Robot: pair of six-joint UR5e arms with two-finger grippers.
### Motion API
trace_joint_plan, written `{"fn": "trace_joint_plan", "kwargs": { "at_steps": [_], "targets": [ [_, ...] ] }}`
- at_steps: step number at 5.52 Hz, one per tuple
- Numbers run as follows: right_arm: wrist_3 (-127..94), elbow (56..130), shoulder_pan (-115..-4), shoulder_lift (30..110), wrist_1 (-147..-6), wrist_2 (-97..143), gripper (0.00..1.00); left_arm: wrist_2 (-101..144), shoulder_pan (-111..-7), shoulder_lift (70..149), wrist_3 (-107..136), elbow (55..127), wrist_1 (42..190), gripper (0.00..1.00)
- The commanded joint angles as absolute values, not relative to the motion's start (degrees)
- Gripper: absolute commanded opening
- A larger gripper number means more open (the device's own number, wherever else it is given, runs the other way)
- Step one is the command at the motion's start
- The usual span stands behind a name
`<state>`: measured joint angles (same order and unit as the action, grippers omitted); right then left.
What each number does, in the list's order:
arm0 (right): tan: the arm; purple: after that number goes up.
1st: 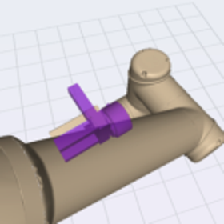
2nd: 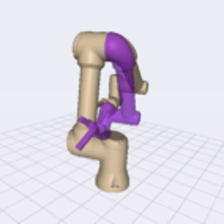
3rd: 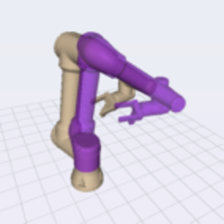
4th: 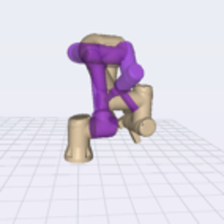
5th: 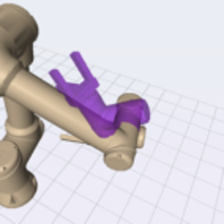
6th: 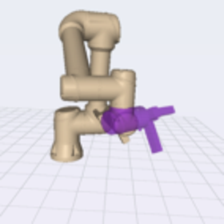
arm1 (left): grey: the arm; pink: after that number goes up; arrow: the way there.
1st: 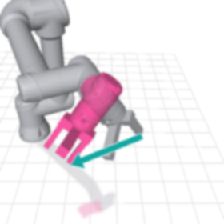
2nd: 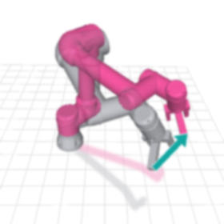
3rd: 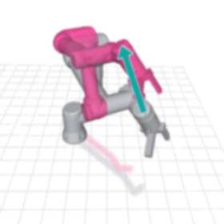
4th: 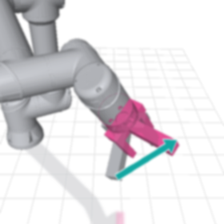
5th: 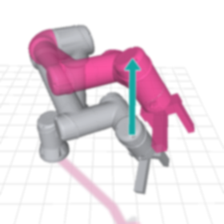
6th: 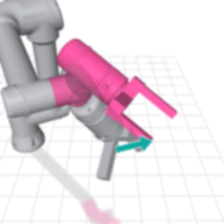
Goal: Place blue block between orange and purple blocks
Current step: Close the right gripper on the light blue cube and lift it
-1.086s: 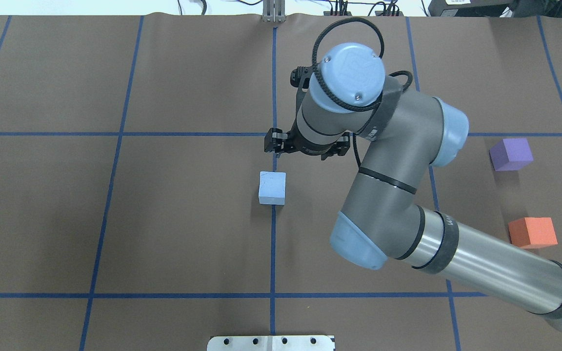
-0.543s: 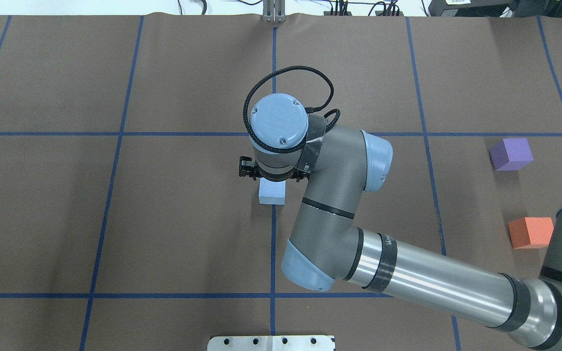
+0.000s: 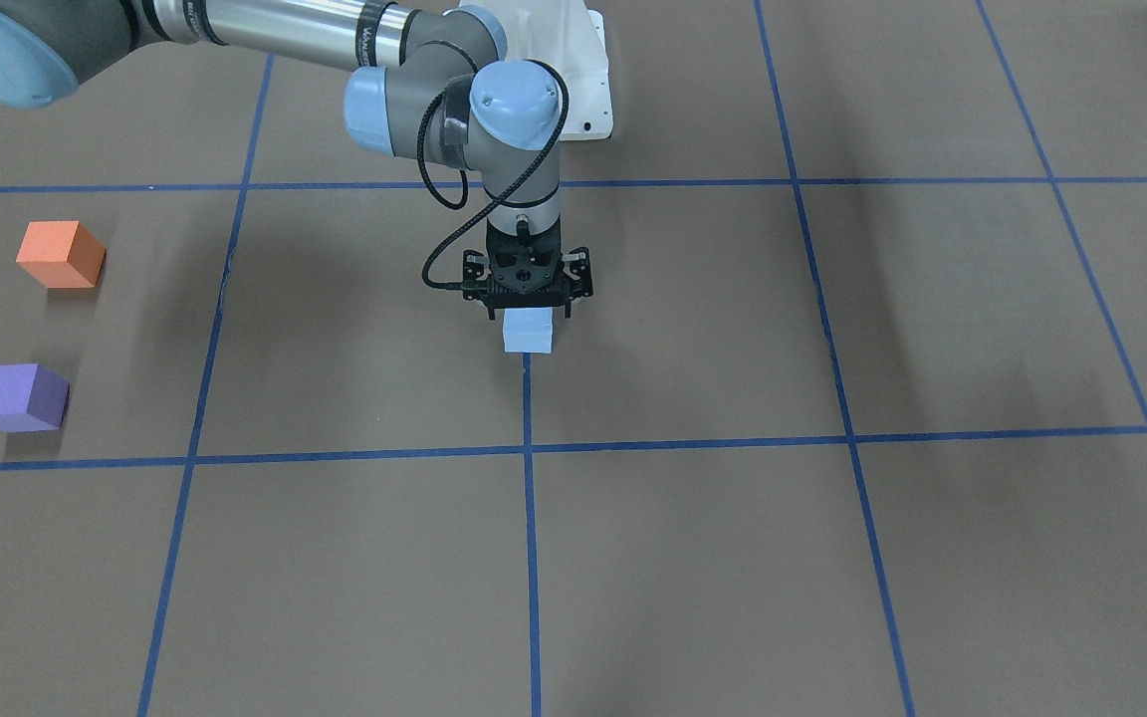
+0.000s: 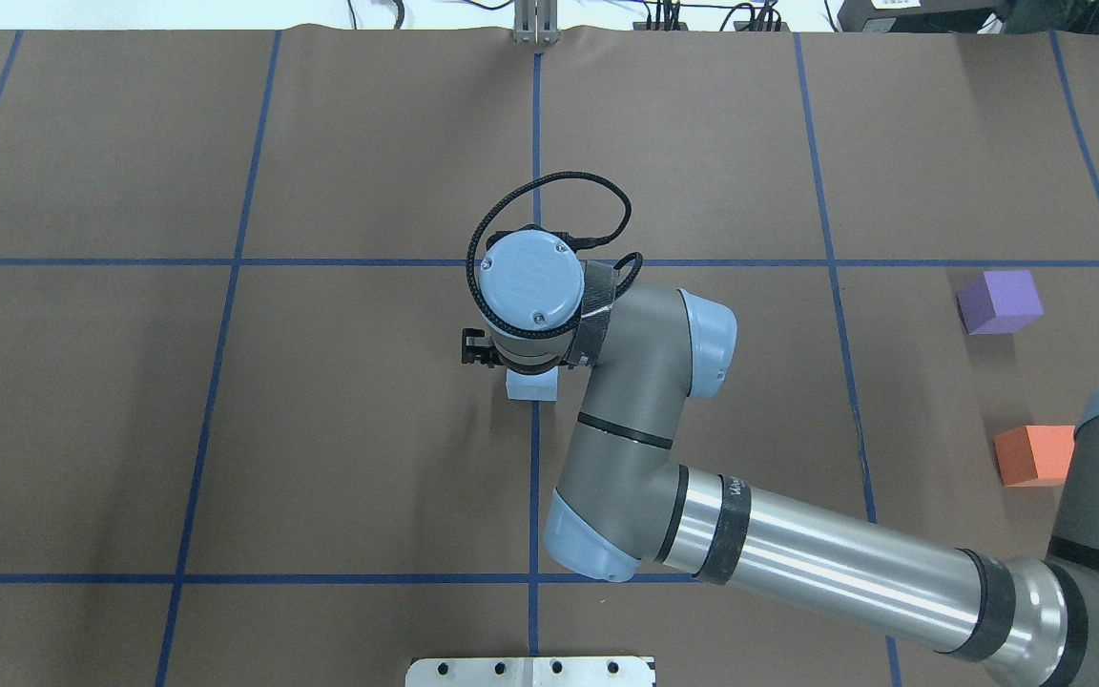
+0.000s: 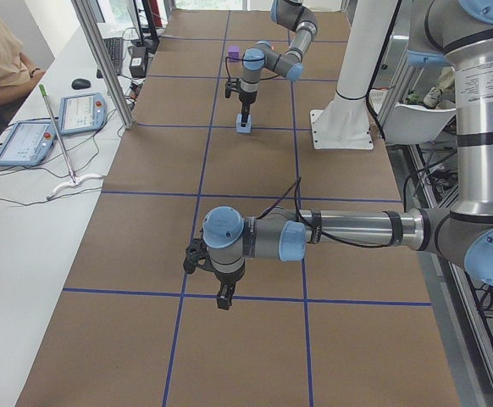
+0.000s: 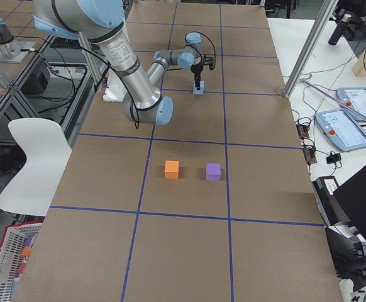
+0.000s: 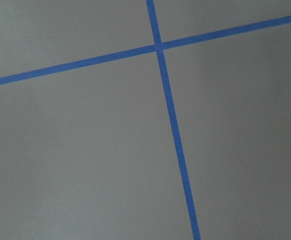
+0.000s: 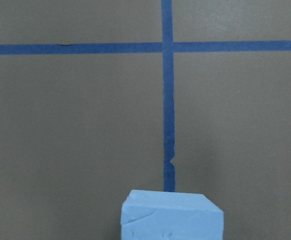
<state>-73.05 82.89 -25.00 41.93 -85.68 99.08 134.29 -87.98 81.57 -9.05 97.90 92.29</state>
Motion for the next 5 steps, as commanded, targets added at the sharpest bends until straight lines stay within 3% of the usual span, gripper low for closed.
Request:
{"fn": "trace_joint_plan", "kwargs": {
  "at_steps": [1,2,3,5],
  "targets": [
    [-72.6,82.5,-24.3,42.7,-85.3,98.1,1.00,134.4,-87.9,81.6,-9.1,97.8,92.2,1.00],
    [-72.4,82.5,-24.3,42.0,-85.3,97.3,0.80,134.4,-87.9,81.6,-9.1,97.8,92.3,1.00],
    [-72.3,82.6,-24.3,42.0,-85.3,97.3,0.03,134.4,-88.0,81.6,-9.1,97.9,92.3,1.00],
    [-70.9,85.1,-27.3,43.1,-85.8,98.0,0.00,134.4,-87.9,81.6,-9.1,97.8,92.3,1.00]
  ]
}}
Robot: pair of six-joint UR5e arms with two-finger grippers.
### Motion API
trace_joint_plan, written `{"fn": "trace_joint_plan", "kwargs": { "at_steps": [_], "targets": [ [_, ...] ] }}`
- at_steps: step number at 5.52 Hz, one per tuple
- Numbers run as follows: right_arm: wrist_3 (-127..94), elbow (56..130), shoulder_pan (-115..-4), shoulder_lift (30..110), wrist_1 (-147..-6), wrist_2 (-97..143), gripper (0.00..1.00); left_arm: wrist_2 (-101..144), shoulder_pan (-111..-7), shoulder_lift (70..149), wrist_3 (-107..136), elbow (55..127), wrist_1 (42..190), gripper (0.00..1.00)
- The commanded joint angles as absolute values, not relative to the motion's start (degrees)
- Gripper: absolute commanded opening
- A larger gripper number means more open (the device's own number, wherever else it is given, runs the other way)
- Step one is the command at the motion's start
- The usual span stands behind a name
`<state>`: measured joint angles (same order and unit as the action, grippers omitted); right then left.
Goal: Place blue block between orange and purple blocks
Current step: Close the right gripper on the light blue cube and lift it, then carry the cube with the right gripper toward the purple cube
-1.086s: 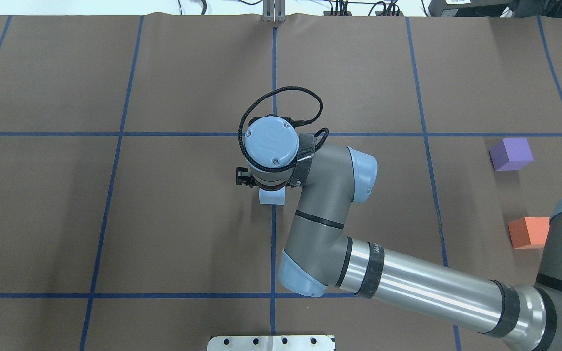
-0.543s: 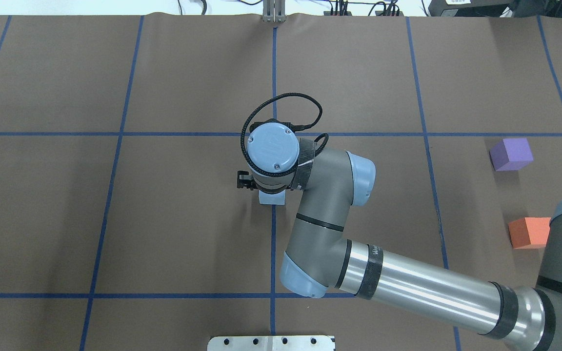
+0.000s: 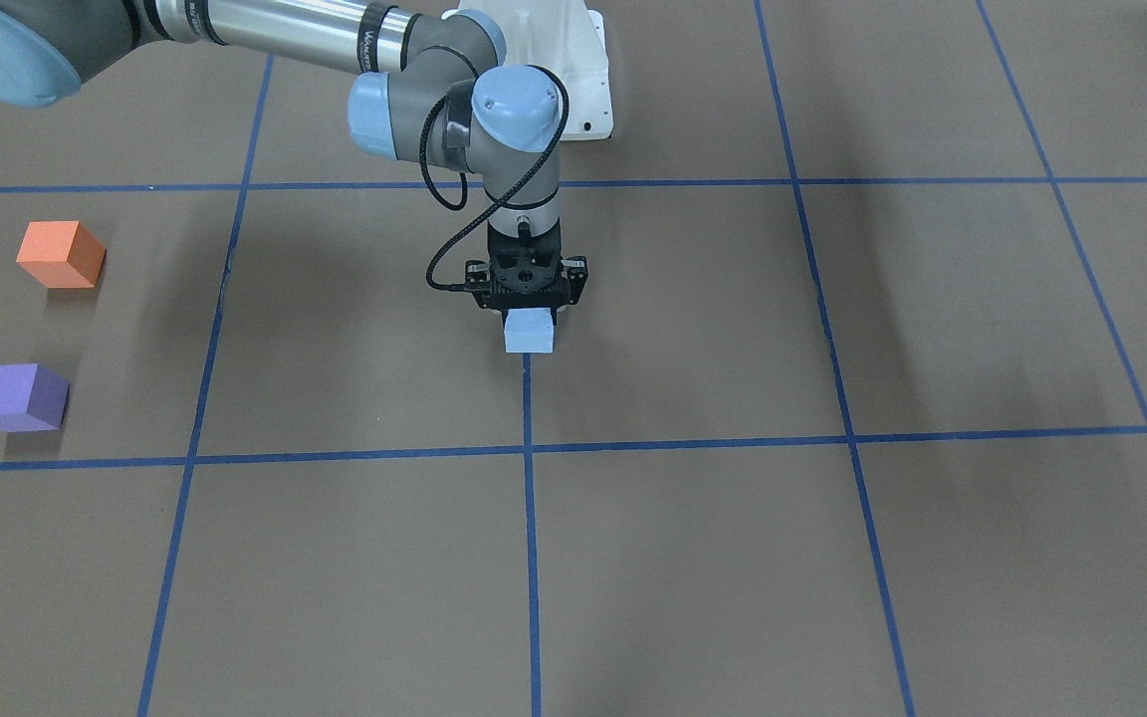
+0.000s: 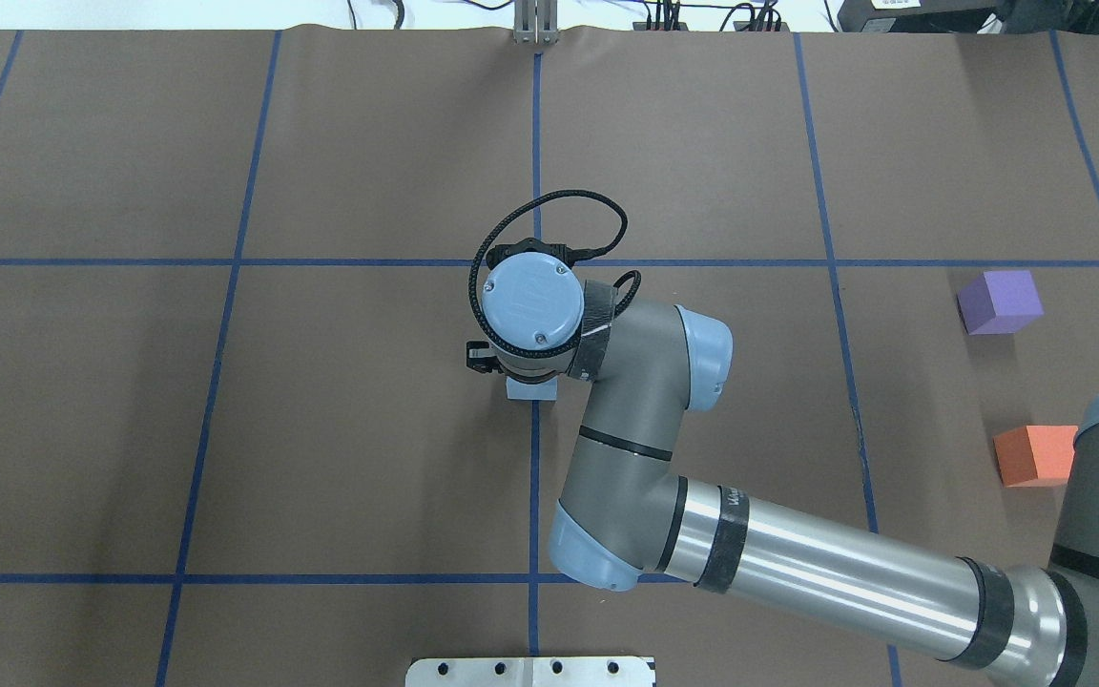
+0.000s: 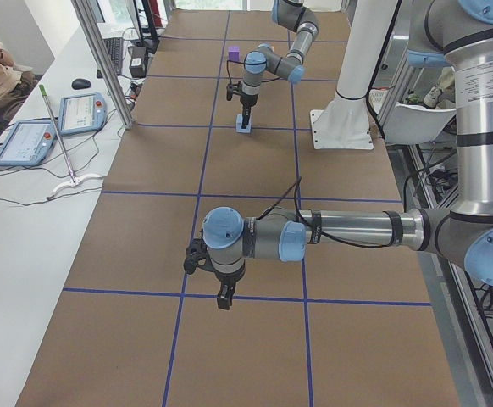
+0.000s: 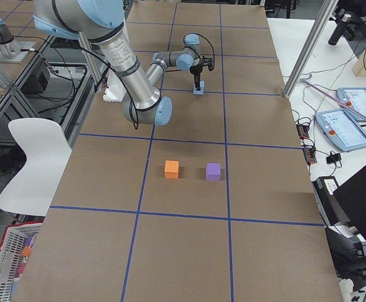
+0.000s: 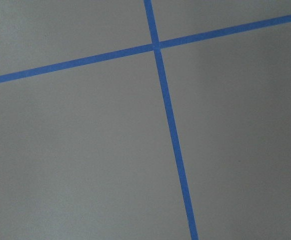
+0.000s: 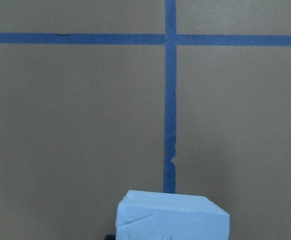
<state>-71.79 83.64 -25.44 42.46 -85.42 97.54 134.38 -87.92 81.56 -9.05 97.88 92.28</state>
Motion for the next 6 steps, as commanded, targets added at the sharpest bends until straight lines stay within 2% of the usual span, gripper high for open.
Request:
{"fn": "trace_joint_plan", "kwargs": {
  "at_steps": [1,4,6],
  "targets": [
    [-67.6,89.6,-31.0,47.4,-86.1,99.8,0.00,134.5,-87.9,81.6,-9.1,97.8,92.2,1.00],
    [-46.7,106.2,-47.5,69.8,-86.0,114.5,0.00,134.5,-87.8,81.7,-9.1,97.8,92.3,1.00],
    [-35.5,112.6,-54.7,86.0,-85.0,117.7,0.00,134.5,-87.8,81.8,-9.0,97.9,92.3,1.00]
  ]
}}
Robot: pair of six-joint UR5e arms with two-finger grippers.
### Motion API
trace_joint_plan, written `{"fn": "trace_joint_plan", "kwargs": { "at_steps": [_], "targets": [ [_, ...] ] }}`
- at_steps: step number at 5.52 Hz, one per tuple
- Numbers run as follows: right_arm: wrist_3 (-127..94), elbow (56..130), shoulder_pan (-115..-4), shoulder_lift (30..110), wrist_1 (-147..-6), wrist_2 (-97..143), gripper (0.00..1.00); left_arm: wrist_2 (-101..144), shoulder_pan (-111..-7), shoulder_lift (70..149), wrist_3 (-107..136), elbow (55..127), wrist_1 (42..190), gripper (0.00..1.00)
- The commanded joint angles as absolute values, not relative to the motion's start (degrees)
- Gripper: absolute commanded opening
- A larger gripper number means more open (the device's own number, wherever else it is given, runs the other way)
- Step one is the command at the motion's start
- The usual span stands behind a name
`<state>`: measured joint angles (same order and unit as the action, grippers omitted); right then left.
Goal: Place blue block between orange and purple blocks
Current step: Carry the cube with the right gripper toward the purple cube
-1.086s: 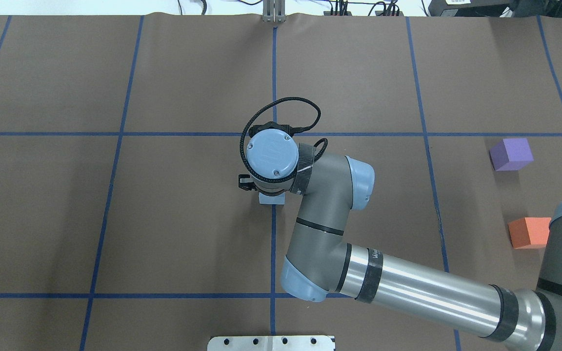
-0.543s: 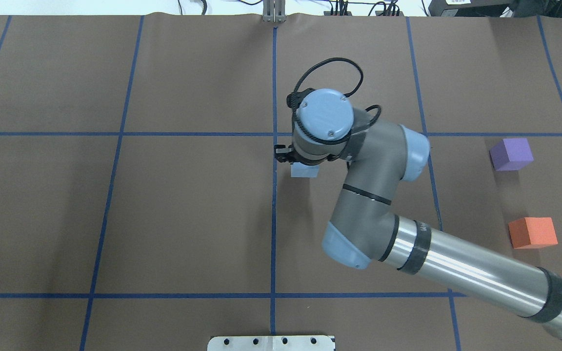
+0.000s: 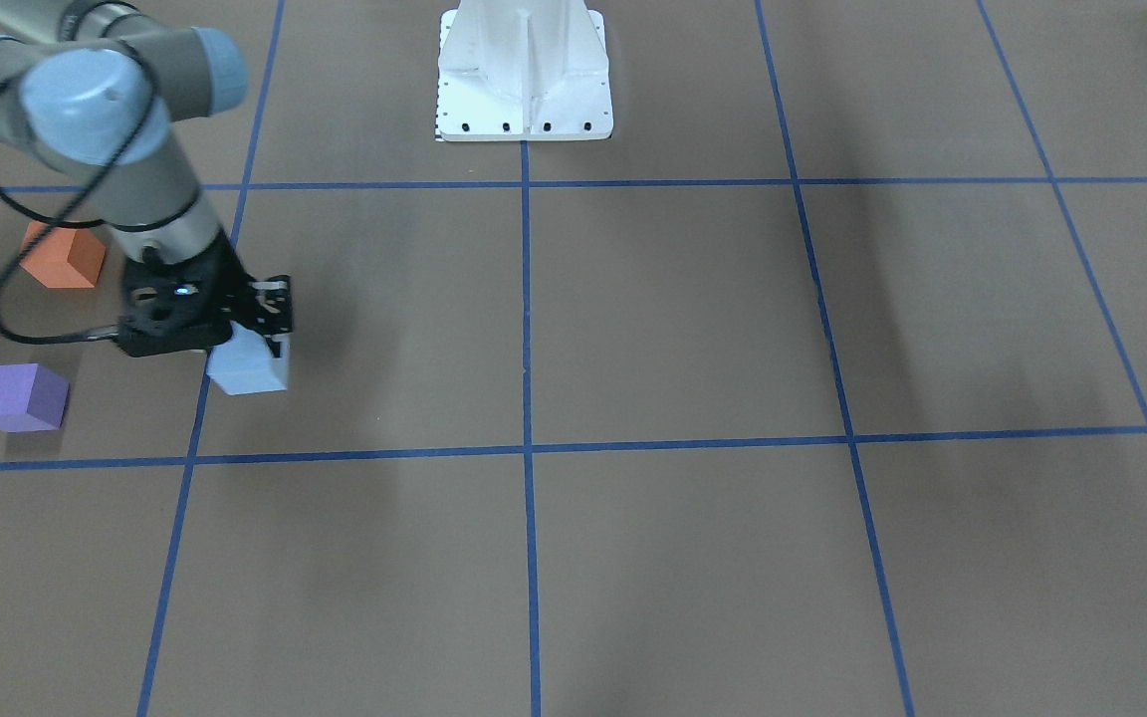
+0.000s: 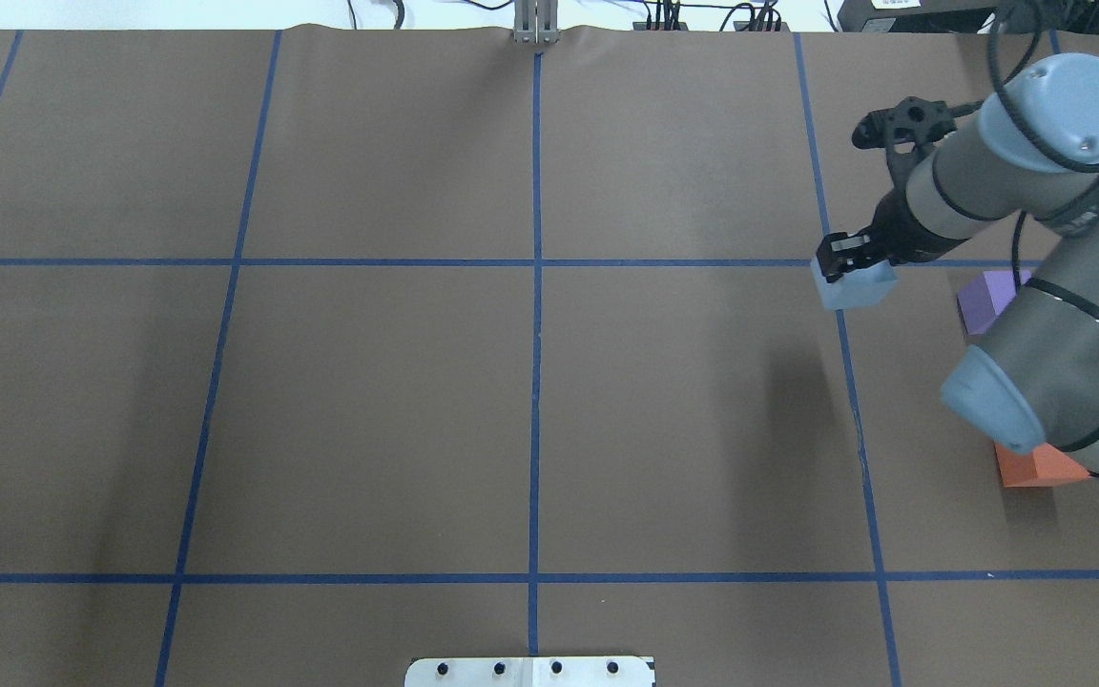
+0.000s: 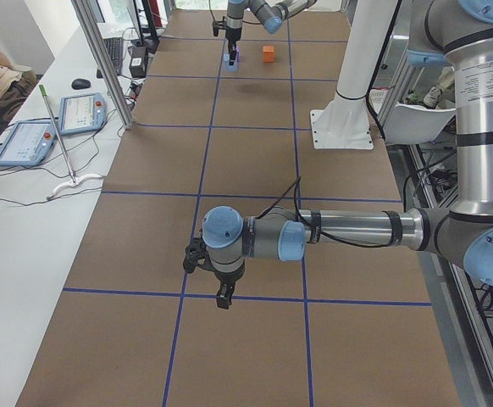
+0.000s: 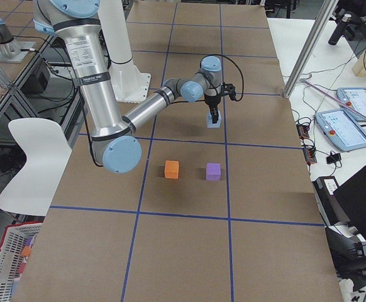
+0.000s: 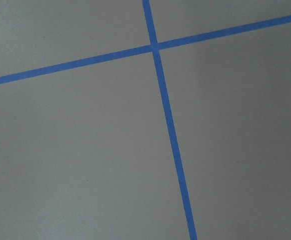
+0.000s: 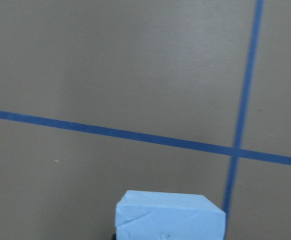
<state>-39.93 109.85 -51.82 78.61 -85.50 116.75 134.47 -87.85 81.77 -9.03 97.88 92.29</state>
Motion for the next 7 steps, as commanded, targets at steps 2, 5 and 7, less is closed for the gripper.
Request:
{"fn": "trace_joint_plan", "kwargs": {
  "at_steps": [2,5,7],
  "targets": [
    [-36.2,112.5,-54.9,97.3,-73.0,117.5,0.00,134.5,-87.8,81.8,-9.0,98.0,92.3,1.00],
    [-41.9,102.9,-54.8,100.7,-56.9,117.5,0.00,134.5,-87.8,82.0,-8.9,98.3,92.3,1.00],
    [-42.5,100.8,-54.1,100.2,-55.5,117.5,0.00,134.5,-87.7,82.4,-8.8,98.3,92.3,1.00]
  ]
}}
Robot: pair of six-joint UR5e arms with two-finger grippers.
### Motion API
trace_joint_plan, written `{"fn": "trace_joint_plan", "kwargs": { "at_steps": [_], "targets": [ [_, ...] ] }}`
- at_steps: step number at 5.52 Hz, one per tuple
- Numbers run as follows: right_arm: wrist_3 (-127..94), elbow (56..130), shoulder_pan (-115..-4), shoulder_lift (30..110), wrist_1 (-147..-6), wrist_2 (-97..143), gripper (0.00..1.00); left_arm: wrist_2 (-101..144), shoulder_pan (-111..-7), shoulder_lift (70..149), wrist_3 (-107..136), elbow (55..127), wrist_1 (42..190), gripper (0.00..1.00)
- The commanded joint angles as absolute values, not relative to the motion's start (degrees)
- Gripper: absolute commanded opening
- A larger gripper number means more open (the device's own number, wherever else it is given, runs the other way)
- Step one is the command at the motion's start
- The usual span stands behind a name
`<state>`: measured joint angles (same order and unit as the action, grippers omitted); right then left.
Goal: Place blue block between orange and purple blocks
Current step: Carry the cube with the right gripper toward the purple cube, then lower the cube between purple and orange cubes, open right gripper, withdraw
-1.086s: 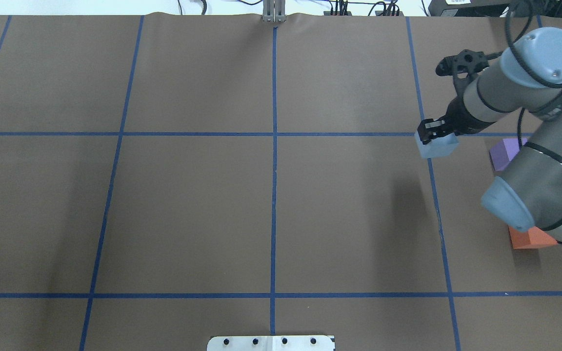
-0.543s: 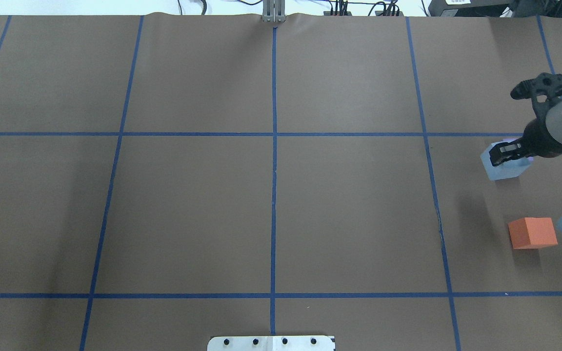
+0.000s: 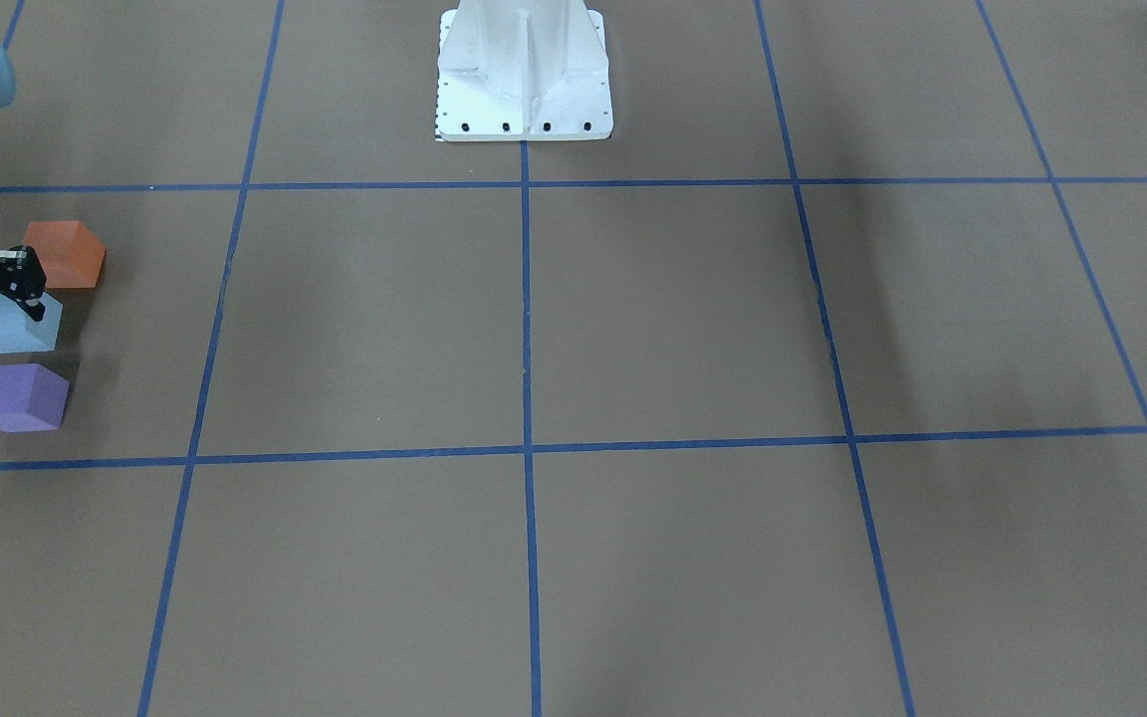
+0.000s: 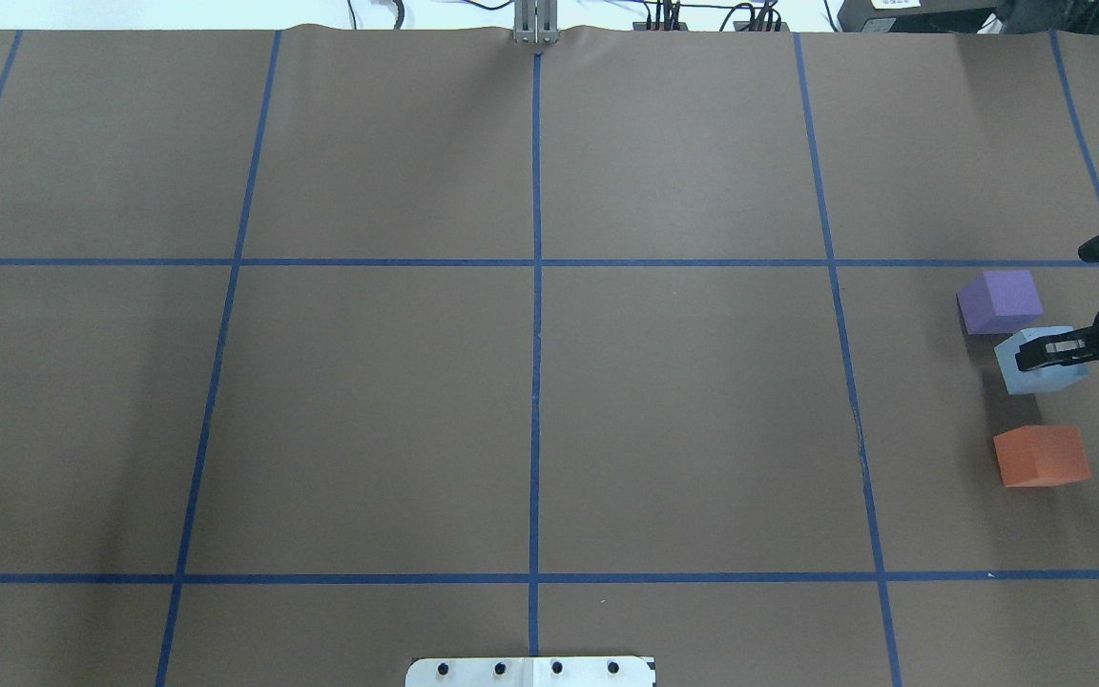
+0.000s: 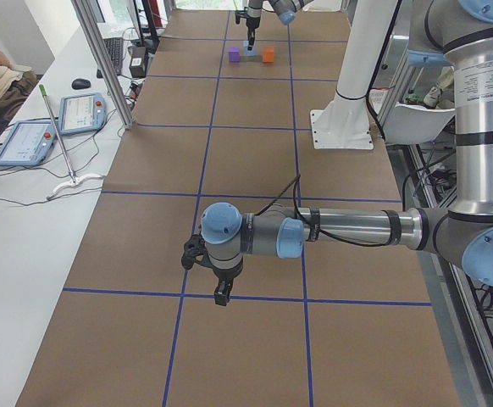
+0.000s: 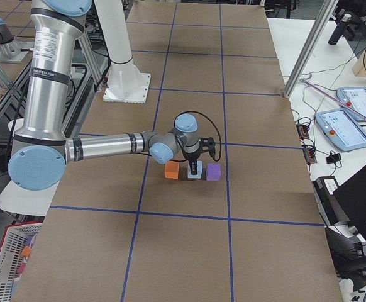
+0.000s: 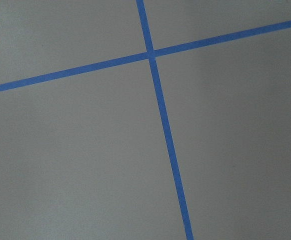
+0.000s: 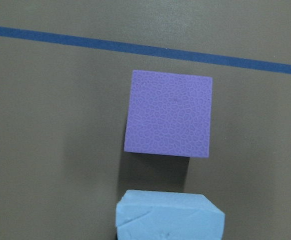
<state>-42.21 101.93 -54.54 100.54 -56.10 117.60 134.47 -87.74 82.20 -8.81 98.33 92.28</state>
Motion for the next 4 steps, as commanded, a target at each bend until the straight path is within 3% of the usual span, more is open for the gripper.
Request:
{"fn": "trace_joint_plan", "kwargs": {
  "at_steps": [1,2,4],
  "targets": [
    [-42.5,100.8,-53.8,100.1,-55.5,117.6,0.04,134.5,-87.7,82.4,-8.8,98.3,92.3,1.00],
    [-42.7,100.7,-53.2,99.8,-55.5,117.4,0.12,134.5,-87.7,82.5,-8.8,98.1,92.3,1.00],
    [-48.4,100.8,-51.2,99.2,-55.2,116.8,0.40,134.5,-87.7,82.7,-8.8,98.0,92.3,1.00]
  ]
}}
